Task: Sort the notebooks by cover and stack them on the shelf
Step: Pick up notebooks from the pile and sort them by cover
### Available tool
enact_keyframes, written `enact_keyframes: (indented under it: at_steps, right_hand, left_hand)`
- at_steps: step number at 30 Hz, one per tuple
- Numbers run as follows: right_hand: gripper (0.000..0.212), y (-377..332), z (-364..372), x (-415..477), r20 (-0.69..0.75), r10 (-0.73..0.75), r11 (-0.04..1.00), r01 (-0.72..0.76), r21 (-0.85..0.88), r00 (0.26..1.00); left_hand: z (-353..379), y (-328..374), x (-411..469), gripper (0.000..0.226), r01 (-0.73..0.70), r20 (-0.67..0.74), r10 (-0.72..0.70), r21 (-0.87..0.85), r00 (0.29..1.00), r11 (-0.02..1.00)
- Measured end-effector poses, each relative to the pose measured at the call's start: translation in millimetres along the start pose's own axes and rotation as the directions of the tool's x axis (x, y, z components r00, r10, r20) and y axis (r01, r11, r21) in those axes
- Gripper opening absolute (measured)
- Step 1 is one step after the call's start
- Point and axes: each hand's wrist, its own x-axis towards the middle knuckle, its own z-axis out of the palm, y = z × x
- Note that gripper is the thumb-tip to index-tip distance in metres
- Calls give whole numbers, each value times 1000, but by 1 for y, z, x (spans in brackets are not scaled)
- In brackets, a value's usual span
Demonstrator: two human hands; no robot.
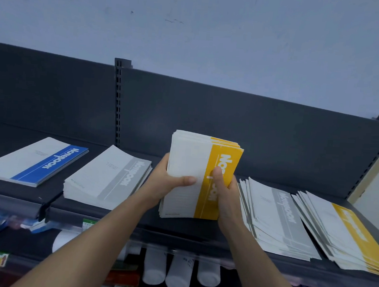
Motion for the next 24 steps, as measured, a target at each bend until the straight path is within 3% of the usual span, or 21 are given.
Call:
enact_keyframes:
  at_steps: [1, 3, 4, 6, 8, 10, 12, 15, 21, 22, 24]
  right_hand:
    - [68, -4, 2, 0, -39, -49, 997, 47, -59, 998]
    - [80, -19, 7, 2, -166, -290, 916, 223, -335, 943]
    - [87, -30, 9, 3, -157, -465, 793, 331, -512, 871]
    - [86, -52, 15, 8, 76, -694, 415, 483, -771, 716]
    - [83, -72, 23, 12, 335, -631, 132, 523, -842, 699]
    - [88, -85, 27, 16, 489, -435, -6, 541, -841, 756]
    - [91, -86, 27, 18, 553, -304, -50, 567, -822, 776]
    - [91, -84, 27, 17, 522, -371, -8, 560, -828, 768]
    - [83, -85, 25, 15, 584, -296, -28, 604, -796, 756]
    - [85, -83, 23, 15, 582, -325, 10, 619, -786, 745]
    - [85, -76, 16, 13, 457, -496, 209, 612, -763, 738]
  left_hand:
    - [-1, -2, 0, 89, 16, -1, -16, 4, 1000, 1000]
    - [-1, -5, -2, 87, 35, -3, -35, 5, 999, 999]
    - [-1, -5, -2, 85, 40, -5, -40, 2, 999, 999]
    - [-1, -5, -3, 79, 42, -11, -42, -2, 999, 999]
    - [-2, -5, -4, 75, 26, -2, -26, -13, 1000, 1000]
    - [-2, -5, -6, 72, 16, 9, -16, -13, 1000, 1000]
    - [-3, -6, -7, 73, 3, 29, -3, -2, 1000, 1000]
    - [-6, -5, -8, 77, -1, 46, 0, 34, 999, 999]
    - [-2, 3, -10, 86, -38, 54, 35, 49, 998, 998]
    - [-1, 4, -9, 86, -49, 50, 47, 38, 998, 998]
    - [1, 6, -11, 80, -62, 17, 62, 26, 998, 998]
